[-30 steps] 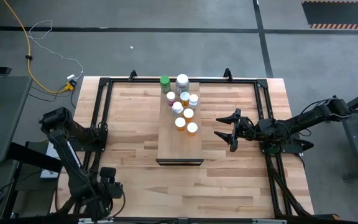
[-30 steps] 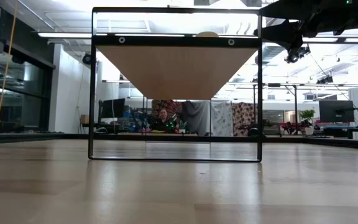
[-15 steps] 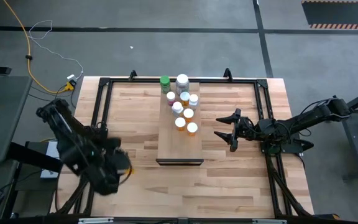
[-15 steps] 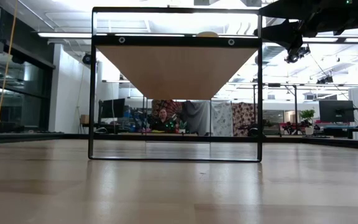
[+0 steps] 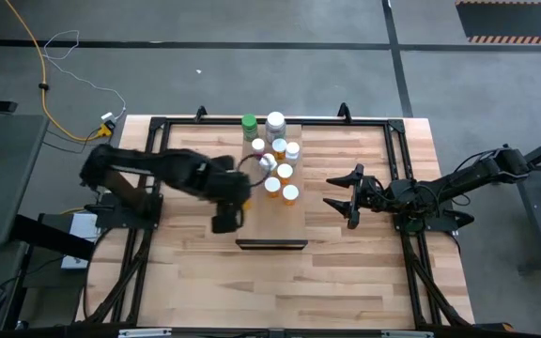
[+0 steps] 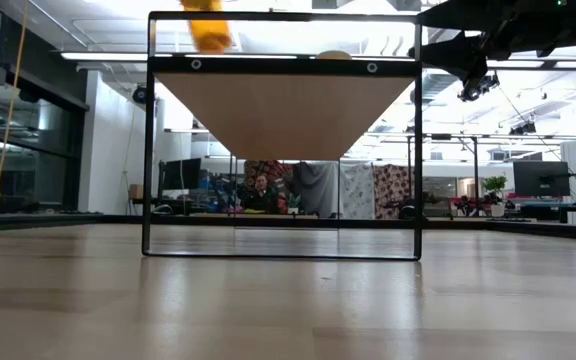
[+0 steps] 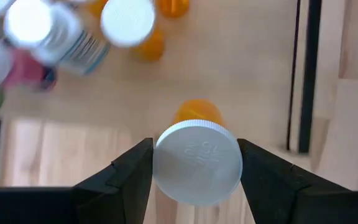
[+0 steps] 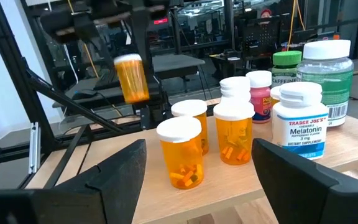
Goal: Pick and place medicine bottles onto shelf by color
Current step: Put the orange pill bottle on the shelf
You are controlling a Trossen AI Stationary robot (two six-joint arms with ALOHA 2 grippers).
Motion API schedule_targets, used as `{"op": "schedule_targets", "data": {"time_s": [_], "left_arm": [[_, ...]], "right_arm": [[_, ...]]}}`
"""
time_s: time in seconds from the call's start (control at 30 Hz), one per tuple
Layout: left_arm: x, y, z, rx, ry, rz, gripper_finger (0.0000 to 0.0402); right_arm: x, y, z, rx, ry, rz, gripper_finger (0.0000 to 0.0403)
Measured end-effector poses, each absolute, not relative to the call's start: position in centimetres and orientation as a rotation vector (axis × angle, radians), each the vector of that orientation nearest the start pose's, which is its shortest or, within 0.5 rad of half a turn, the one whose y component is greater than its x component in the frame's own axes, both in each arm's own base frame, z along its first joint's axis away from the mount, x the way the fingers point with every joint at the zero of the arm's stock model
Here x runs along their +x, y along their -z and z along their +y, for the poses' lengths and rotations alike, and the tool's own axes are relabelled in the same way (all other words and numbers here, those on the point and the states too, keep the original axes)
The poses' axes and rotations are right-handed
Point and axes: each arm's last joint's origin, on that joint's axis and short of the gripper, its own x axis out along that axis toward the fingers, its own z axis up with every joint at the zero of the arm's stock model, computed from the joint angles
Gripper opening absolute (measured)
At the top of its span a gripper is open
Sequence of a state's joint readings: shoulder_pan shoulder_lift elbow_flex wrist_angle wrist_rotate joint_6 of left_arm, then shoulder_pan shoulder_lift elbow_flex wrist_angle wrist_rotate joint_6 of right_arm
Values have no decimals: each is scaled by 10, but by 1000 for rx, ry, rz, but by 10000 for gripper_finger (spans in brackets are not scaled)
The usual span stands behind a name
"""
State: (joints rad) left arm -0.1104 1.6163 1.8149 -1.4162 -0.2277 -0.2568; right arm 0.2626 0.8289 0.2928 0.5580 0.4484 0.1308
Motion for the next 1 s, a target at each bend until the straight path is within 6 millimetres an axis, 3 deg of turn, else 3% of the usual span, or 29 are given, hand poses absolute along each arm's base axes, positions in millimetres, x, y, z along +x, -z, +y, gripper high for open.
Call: {"op": "schedule_targets", "data": {"time_s": [0.17, 0.43, 1.0], "left_arm": [[324, -367, -5, 37, -222, 1214, 198], [355, -348, 12, 111, -219, 1281, 198], [359, -339, 17, 208, -134, 1329, 216]], "right_arm": [[174, -227, 34, 138, 185, -32, 282], [174, -226, 34, 138, 183, -24, 282], [174, -225, 34, 158, 166, -15, 282]]}}
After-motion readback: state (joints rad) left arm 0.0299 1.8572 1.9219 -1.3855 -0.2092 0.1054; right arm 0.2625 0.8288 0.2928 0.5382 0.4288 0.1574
